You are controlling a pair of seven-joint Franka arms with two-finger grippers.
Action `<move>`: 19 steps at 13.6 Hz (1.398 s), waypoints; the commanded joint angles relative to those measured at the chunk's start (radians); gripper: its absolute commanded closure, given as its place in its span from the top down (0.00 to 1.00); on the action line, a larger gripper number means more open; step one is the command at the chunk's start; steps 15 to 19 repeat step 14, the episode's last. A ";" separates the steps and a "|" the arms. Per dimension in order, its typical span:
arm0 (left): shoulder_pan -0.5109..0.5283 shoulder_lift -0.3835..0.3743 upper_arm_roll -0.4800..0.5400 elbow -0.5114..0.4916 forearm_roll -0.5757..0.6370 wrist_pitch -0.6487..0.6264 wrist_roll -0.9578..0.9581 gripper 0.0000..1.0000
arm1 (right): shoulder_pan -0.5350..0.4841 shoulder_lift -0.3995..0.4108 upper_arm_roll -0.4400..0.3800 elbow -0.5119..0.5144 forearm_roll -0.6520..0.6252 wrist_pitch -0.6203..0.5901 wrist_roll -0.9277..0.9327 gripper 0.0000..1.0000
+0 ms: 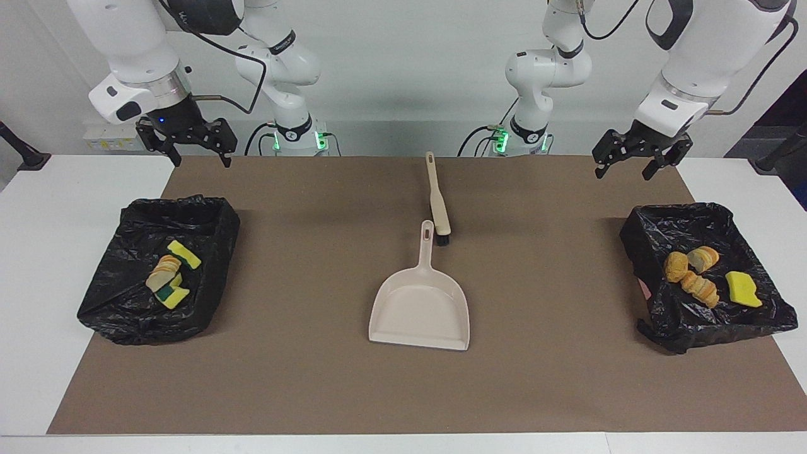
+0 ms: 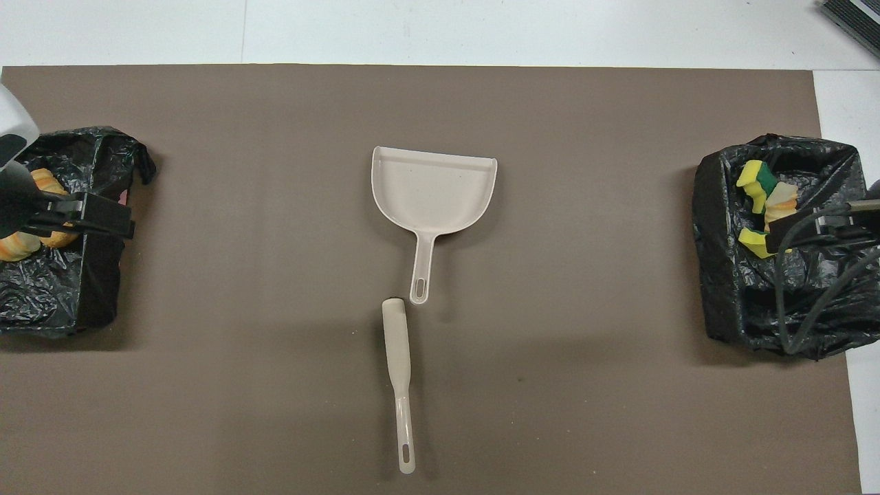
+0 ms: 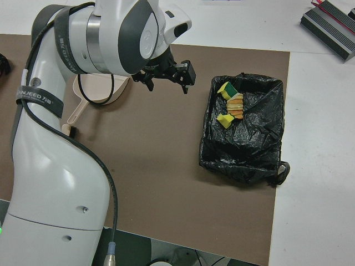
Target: Sweep and dump trash in bin
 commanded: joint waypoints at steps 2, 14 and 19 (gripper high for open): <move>0.032 -0.039 -0.011 0.006 0.004 -0.022 0.028 1.00 | -0.011 -0.024 0.008 -0.025 -0.002 -0.009 0.015 1.00; 0.032 -0.050 -0.006 -0.010 0.004 -0.002 0.019 1.00 | -0.011 -0.024 0.008 -0.025 -0.002 -0.009 0.012 1.00; 0.032 -0.050 -0.006 -0.010 0.004 -0.002 0.019 1.00 | -0.011 -0.024 0.008 -0.025 -0.002 -0.009 0.012 1.00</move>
